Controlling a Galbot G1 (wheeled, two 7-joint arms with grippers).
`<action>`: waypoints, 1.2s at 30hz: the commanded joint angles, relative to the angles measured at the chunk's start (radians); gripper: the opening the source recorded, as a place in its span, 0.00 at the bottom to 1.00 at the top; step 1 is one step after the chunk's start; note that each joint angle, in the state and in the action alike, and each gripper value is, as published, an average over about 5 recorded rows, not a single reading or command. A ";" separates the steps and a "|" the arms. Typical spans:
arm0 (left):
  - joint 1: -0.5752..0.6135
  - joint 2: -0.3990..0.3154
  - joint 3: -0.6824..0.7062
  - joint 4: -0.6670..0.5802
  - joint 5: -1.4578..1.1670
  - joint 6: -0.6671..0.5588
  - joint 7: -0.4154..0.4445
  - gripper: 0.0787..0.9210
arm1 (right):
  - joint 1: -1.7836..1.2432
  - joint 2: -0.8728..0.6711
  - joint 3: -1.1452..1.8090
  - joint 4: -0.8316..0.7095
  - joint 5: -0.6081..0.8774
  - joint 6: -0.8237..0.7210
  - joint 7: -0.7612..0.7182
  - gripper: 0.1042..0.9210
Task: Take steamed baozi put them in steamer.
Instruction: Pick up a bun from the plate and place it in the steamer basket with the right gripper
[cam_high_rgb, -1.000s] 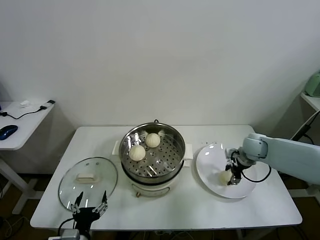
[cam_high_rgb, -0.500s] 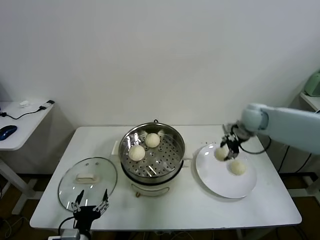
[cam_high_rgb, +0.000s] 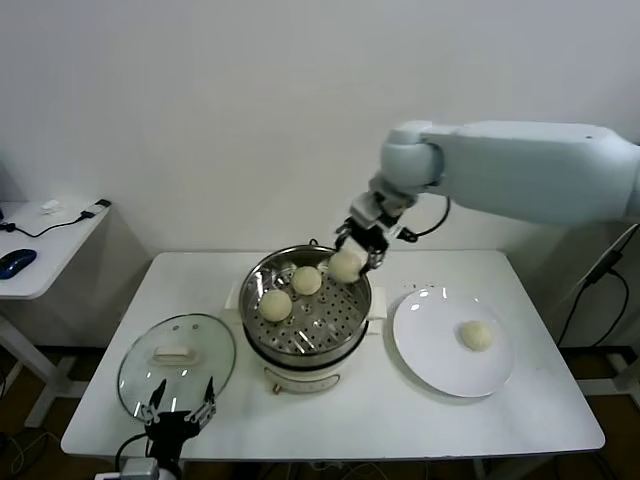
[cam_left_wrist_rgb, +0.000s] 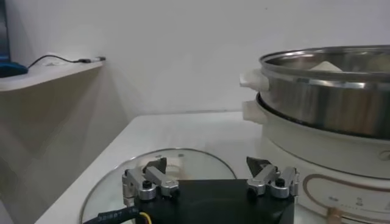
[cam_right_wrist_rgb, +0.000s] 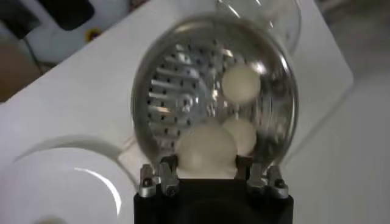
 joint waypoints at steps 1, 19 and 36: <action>0.002 -0.002 -0.001 0.000 0.000 0.000 -0.001 0.88 | -0.081 0.183 0.032 0.043 -0.158 0.237 -0.009 0.65; 0.005 -0.004 -0.010 -0.002 -0.004 0.000 -0.007 0.88 | -0.301 0.248 0.033 -0.174 -0.304 0.304 0.023 0.66; 0.007 -0.003 -0.005 -0.011 -0.003 0.003 -0.006 0.88 | -0.154 0.192 0.057 -0.197 -0.103 0.332 -0.080 0.88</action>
